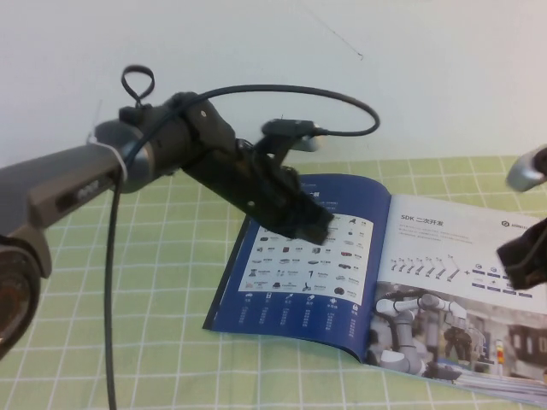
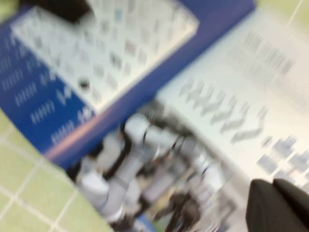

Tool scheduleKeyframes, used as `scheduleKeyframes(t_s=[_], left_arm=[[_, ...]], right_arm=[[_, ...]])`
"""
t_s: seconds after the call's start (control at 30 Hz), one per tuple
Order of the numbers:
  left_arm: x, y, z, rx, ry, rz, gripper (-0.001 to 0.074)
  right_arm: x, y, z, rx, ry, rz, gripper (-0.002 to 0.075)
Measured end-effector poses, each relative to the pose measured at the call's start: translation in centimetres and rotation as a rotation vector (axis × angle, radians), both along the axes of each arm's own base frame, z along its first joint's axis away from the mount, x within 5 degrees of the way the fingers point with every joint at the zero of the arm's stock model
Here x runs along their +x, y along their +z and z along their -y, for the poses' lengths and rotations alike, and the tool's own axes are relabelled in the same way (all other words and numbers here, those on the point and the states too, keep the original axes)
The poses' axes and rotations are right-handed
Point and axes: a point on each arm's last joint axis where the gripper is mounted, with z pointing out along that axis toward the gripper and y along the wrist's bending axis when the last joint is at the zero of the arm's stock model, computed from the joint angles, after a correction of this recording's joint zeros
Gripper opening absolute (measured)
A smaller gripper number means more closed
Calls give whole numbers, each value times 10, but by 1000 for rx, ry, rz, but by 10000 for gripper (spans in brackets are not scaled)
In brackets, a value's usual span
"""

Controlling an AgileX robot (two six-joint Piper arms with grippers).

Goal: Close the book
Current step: 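Close the open booklet and leave it lying on the table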

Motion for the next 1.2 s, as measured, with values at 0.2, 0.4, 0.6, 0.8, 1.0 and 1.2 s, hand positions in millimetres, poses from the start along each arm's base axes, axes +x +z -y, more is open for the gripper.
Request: scheduleKeyframes(t_s=[0.2, 0.4, 0.6, 0.8, 1.0, 1.2], left_arm=[[16, -8, -36, 251, 132, 35, -4], [30, -13, -63, 355, 234, 57, -4], [38, -13, -74, 363, 288, 83, -4], [46, -28, -72, 357, 314, 98, -4], [50, -62, -71, 400, 304, 40, -4], [46, -65, -65, 418, 277, 35, -4]], right_arm=[[24, -62, -2, -35, -19, -188, -2], [33, -109, -3, -63, -30, -325, -2], [37, -127, -3, -72, -34, -371, -2], [37, -127, -3, -72, -34, -372, -1], [37, -127, -3, -72, -33, -374, -1], [37, -128, -3, -72, -32, -381, -1]])
